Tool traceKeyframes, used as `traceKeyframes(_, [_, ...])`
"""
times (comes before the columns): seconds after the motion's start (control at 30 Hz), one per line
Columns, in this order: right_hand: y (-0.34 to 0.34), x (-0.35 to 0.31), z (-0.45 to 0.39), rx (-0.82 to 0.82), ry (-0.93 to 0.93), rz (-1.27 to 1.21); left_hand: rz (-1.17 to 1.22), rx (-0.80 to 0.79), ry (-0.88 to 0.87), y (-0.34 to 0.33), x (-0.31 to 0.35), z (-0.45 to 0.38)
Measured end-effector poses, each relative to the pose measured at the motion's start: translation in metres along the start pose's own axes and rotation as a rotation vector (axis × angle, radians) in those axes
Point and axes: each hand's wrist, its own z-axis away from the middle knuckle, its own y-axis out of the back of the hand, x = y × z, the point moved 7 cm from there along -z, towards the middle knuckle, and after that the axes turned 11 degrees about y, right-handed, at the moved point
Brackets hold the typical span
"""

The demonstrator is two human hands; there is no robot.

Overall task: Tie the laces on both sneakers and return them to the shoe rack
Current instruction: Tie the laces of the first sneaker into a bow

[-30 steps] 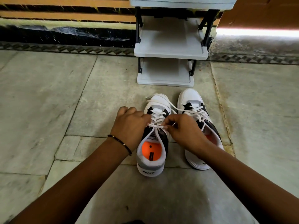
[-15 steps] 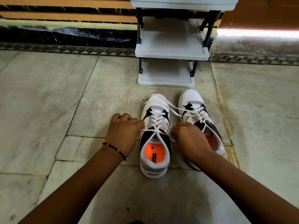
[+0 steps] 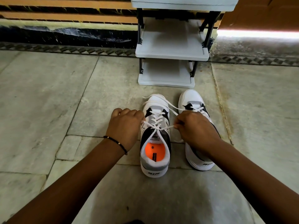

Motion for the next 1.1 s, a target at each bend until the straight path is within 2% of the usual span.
traceKeyframes(0.2, [-0.019, 0.004, 0.009, -0.130, 0.007, 0.087, -0.061, -0.134, -0.009, -0.019, -0.009, 0.006])
traceKeyframes(0.37, [-0.026, 0.008, 0.011, -0.174, 0.048, 0.181, -0.068, -0.126, 0.020, -0.023, -0.026, 0.008])
traceKeyframes(0.43, [-0.028, 0.014, 0.011, -0.226, -0.006, 0.027, 0.048, -0.144, 0.054, -0.022, -0.032, 0.011])
traceKeyframes(0.5, [-0.029, 0.020, 0.010, -0.252, -0.097, -0.226, 0.319, -0.139, 0.142, -0.017, -0.037, 0.014])
traceKeyframes(0.6, [-0.027, 0.022, 0.015, -0.161, -0.288, -0.792, 0.853, -0.205, 0.456, -0.024, -0.047, 0.018])
traceKeyframes(0.67, [-0.030, 0.015, 0.014, -0.102, -0.323, -1.091, 1.155, -0.194, 0.626, -0.031, -0.045, 0.018])
traceKeyframes(0.73, [-0.031, 0.005, 0.009, -0.040, -0.280, -1.189, 1.476, -0.225, 0.735, -0.037, -0.033, 0.016])
traceKeyframes(0.83, [-0.037, -0.007, -0.004, 0.072, -0.293, -1.429, 1.861, -0.297, 0.760, -0.038, -0.006, 0.012])
traceKeyframes(0.9, [-0.042, -0.014, -0.010, 0.129, -0.346, -1.667, 1.990, -0.307, 0.728, -0.035, 0.005, 0.009])
traceKeyframes(0.97, [-0.044, -0.017, -0.013, 0.175, -0.396, -1.794, 2.007, -0.301, 0.691, -0.033, 0.010, 0.007])
traceKeyframes(1.1, [-0.053, -0.014, -0.017, 0.215, -0.433, -1.787, 1.839, -0.327, 0.611, -0.033, 0.013, 0.008])
